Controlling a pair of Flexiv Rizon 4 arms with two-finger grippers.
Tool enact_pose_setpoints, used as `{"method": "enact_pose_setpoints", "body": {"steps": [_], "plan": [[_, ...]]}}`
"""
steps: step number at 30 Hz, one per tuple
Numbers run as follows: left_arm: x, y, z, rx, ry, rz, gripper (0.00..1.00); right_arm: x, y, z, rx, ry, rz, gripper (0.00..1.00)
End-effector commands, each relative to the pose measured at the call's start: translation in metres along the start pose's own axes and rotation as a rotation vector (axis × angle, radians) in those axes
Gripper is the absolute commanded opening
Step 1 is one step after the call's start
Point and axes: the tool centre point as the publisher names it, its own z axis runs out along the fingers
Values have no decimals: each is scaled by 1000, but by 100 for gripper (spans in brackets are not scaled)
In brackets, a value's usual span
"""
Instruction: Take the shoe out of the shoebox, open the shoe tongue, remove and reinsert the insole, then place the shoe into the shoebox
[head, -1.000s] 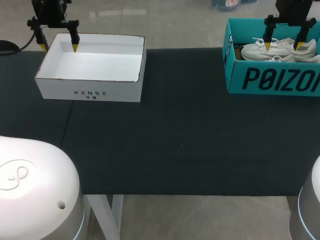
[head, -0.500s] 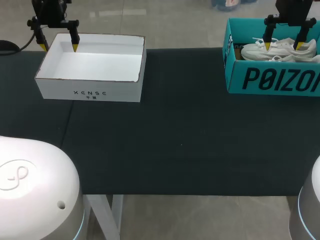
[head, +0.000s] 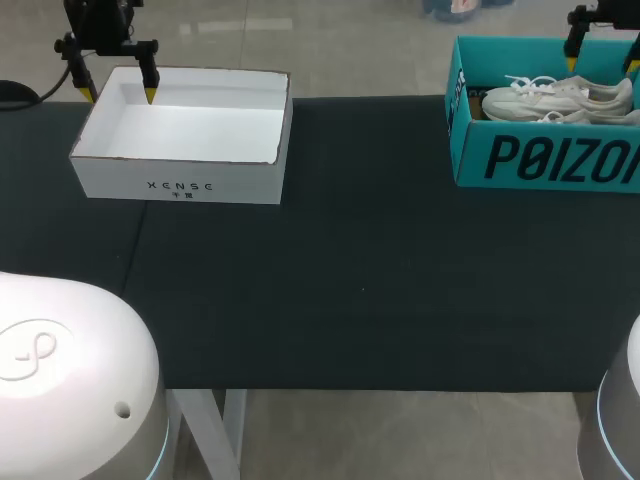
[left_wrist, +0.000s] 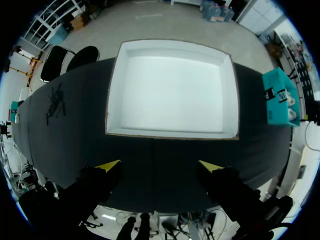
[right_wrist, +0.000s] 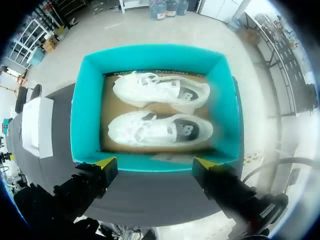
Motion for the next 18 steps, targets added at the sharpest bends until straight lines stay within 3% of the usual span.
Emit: {"method": "enact_pose_setpoints", "body": {"steps": [1,14,18], "plan": [[0,0,-1,-1,-1,0,100,3,39,0,78,-23,21,100],[0,0,-1,-1,-1,0,100,3,39,0,78,-23,21,100],[0,0,-1,-1,-1,0,100,-3,26,21,16,-88,64,100]]}}
